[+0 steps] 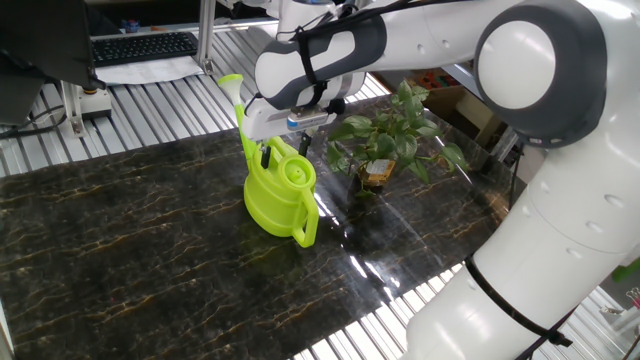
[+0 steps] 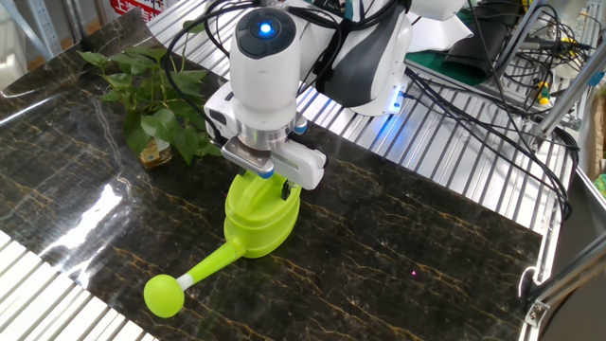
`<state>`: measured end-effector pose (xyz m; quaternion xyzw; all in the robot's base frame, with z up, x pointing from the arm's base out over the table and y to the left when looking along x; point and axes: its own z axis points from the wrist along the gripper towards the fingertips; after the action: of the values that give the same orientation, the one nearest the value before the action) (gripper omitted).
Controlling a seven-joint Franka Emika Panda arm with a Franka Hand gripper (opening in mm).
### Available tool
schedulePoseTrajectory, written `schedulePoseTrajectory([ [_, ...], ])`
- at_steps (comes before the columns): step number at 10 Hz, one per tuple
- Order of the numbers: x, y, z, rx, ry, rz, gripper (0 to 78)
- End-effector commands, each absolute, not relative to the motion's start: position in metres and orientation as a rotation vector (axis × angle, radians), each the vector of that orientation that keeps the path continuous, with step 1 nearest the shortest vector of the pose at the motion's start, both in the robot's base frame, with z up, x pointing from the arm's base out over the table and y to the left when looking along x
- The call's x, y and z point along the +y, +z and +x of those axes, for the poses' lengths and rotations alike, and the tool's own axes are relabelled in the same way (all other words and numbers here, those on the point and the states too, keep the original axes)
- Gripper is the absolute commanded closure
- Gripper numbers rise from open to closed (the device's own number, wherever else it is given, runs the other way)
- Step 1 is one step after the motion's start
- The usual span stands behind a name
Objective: Water the plant
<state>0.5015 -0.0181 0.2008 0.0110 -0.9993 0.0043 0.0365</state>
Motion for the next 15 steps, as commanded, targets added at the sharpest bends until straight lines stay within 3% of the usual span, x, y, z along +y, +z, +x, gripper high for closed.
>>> schedulePoseTrajectory([
  [1,-0.0183,0.2023,0.5026,-3.069,0.018,0.048,0.1],
  [11,-0.0183,0.2023,0.5026,-3.072,0.012,0.066,0.1],
  [12,-0.0183,0.2023,0.5026,-3.072,0.012,0.066,76.4],
  [15,-0.0183,0.2023,0.5026,-3.072,0.012,0.066,76.4],
])
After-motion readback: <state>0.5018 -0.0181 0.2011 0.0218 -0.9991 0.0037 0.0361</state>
